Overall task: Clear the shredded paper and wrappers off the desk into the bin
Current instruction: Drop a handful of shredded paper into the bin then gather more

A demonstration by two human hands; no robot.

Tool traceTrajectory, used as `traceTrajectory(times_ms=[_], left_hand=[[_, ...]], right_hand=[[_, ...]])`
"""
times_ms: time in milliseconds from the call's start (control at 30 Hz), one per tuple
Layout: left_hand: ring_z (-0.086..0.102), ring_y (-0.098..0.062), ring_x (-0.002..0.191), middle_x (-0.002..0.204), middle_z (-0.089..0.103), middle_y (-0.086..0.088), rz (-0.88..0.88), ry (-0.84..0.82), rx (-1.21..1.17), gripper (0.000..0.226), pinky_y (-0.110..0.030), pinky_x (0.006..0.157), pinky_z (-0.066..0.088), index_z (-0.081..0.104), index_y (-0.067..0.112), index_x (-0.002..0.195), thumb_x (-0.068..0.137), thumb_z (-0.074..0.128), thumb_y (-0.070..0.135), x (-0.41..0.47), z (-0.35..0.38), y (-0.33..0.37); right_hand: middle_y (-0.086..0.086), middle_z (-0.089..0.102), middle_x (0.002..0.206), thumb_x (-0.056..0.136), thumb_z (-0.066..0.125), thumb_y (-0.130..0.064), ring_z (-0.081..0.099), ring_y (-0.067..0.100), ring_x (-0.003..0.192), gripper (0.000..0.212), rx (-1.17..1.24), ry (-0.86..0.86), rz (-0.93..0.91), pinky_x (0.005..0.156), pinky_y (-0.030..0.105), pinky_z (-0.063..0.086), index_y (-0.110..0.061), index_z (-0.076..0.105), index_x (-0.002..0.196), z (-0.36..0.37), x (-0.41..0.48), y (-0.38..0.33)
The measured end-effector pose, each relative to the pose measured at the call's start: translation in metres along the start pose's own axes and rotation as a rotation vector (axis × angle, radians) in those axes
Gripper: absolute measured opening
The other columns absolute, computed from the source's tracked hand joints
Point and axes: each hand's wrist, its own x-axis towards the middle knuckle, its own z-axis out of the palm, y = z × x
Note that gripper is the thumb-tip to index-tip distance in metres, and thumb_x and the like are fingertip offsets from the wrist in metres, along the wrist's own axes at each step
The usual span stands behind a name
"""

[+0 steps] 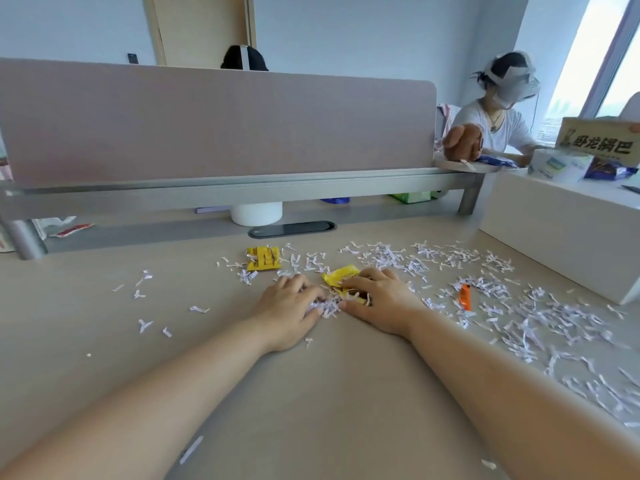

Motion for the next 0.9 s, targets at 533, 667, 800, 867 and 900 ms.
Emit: traceTrajectory(times_ms=[533, 667, 800, 867, 900], left_hand=[[0.035, -0.024, 0.057, 0.059, 0.041, -0.007, -0.168, 0.272, -0.343, 0.035, -0.03, 0.058, 0.025, 0.041, 0.01, 0.066, 0.095, 0.041, 0.029, -0.055, -0.062, 0.012], [0.031, -0.02, 0.054, 0.056, 0.038, -0.003, -0.246, 0.427, -0.442, 0.04, -0.031, 0.053, 0.021, 0.033, 0.014, 0.058, 0.094, 0.043, 0.027, -0.083, -0.098, -0.009], [0.031, -0.023, 0.056, 0.052, 0.031, 0.002, -0.322, 0.582, -0.368, 0.042, -0.036, 0.053, 0.017, 0.027, 0.016, 0.057, 0.095, 0.043, 0.027, -0.118, -0.148, -0.036], [0.031, -0.026, 0.06, 0.053, 0.03, 0.0, -0.36, 0.668, -0.295, 0.044, -0.035, 0.055, 0.017, 0.025, 0.017, 0.056, 0.095, 0.044, 0.026, -0.14, -0.174, -0.055], [0.031, -0.025, 0.058, 0.053, 0.03, 0.0, -0.371, 0.702, -0.266, 0.044, -0.034, 0.054, 0.019, 0.025, 0.018, 0.056, 0.095, 0.044, 0.026, -0.151, -0.186, -0.063]], right_hand=[[-0.006, 0.042, 0.054, 0.091, 0.052, -0.033, 0.039, 0.009, 0.052, 0.037, 0.362, 0.263, 0.004, 0.05, 0.017, 0.032, -0.026, 0.039, 0.056, -0.045, -0.035, -0.06], [-0.004, 0.048, 0.058, 0.091, 0.049, -0.035, 0.043, 0.01, 0.057, 0.027, 0.478, 0.303, -0.091, 0.053, 0.015, 0.033, -0.017, 0.053, 0.071, -0.07, -0.025, -0.12], [0.002, 0.047, 0.059, 0.091, 0.05, -0.037, 0.041, 0.014, 0.055, 0.032, 0.589, 0.314, -0.217, 0.055, 0.024, 0.034, -0.009, 0.055, 0.076, -0.083, -0.013, -0.191], [0.007, 0.053, 0.067, 0.091, 0.05, -0.036, 0.046, 0.017, 0.062, 0.03, 0.652, 0.311, -0.295, 0.06, 0.026, 0.036, -0.009, 0.06, 0.084, -0.088, -0.009, -0.229], [0.007, 0.056, 0.072, 0.091, 0.05, -0.036, 0.048, 0.019, 0.067, 0.029, 0.673, 0.316, -0.327, 0.06, 0.026, 0.037, -0.009, 0.062, 0.089, -0.09, -0.007, -0.247]])
